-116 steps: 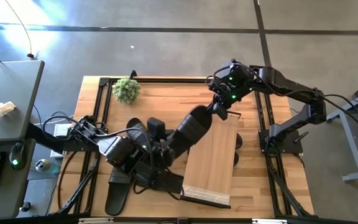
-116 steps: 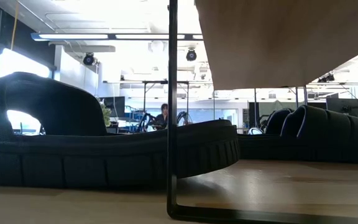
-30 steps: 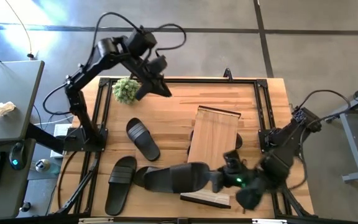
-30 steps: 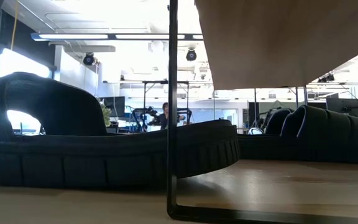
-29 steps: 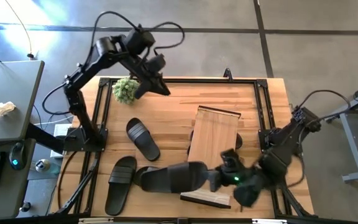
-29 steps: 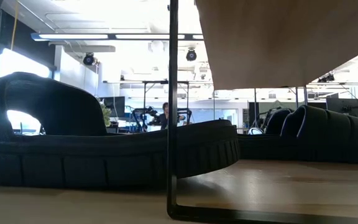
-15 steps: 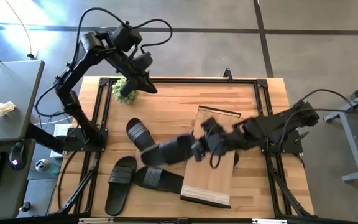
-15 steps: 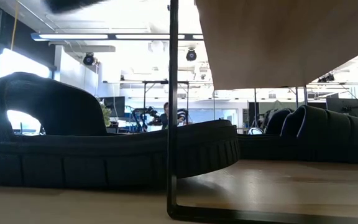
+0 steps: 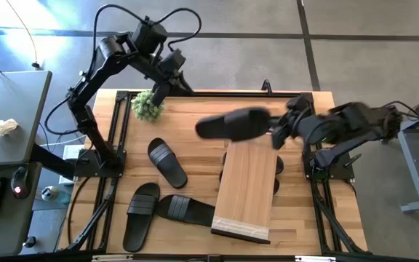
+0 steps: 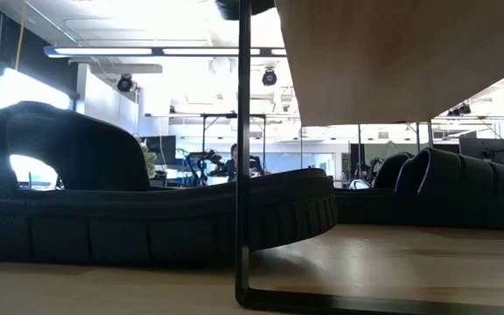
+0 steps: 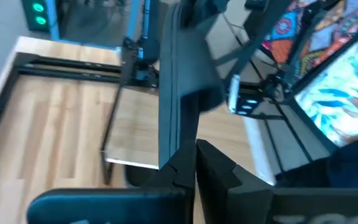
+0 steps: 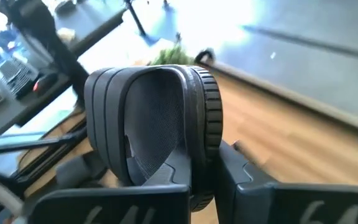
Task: Pick and place slides into the shelf
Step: Put the black slide on the shelf
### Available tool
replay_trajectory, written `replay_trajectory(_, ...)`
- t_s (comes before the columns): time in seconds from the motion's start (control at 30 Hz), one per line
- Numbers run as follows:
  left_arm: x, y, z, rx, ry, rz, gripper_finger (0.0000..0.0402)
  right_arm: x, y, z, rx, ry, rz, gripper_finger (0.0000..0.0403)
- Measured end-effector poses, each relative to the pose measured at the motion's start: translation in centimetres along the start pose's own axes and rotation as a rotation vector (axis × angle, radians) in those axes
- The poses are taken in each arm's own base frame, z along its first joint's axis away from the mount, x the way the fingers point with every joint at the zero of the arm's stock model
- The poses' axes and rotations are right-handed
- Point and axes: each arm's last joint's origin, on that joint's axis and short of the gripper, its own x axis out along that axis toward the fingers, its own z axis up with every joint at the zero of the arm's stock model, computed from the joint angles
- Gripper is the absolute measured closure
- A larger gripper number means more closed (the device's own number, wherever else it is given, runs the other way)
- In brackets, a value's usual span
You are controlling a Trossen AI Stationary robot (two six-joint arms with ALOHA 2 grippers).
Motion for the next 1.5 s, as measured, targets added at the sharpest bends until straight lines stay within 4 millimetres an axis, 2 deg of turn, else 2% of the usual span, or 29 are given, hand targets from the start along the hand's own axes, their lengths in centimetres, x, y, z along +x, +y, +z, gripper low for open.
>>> replay_trajectory(0.17,2.7,3.3,-0.3,-0.058,0.066,0.053,0.0380,-2.4,-3.4,1.1,-0.039,-0.036,-0.038,0.0399)
replay_trajectory(0.37,6.5,6.9,-1.1,-0.145,0.132,0.024,0.0326,-5.1,-6.7,1.9,-0.069,-0.082,-0.040,0.0399)
replay_trajectory(0.6,10.9,10.0,-1.9,-0.234,0.122,-0.175,0.0257,-6.9,-8.5,2.4,-0.071,-0.142,-0.014,0.0399)
replay_trajectory(0.7,11.9,10.8,-1.8,-0.232,0.081,-0.262,0.0232,-7.3,-9.0,2.4,-0.053,-0.154,-0.018,0.0399)
replay_trajectory(0.8,12.5,11.5,-1.4,-0.228,0.046,-0.256,0.0212,-7.6,-9.2,2.4,-0.040,-0.166,-0.015,0.0399)
replay_trajectory(1.0,12.9,11.8,-0.1,-0.172,-0.048,-0.231,0.0188,-7.6,-9.1,2.5,-0.016,-0.168,-0.012,0.0399)
replay_trajectory(1.17,13.3,11.5,0.9,-0.141,-0.107,-0.210,0.0184,-7.6,-9.0,2.6,-0.001,-0.182,-0.004,0.0399)
replay_trajectory(1.37,14.5,10.3,1.5,-0.100,-0.126,-0.141,0.0201,-7.6,-9.1,2.6,0.008,-0.194,-0.017,0.0399)
replay_trajectory(1.5,15.3,9.6,1.6,-0.093,-0.125,-0.085,0.0238,-7.6,-9.1,2.7,0.008,-0.197,-0.021,0.0399)
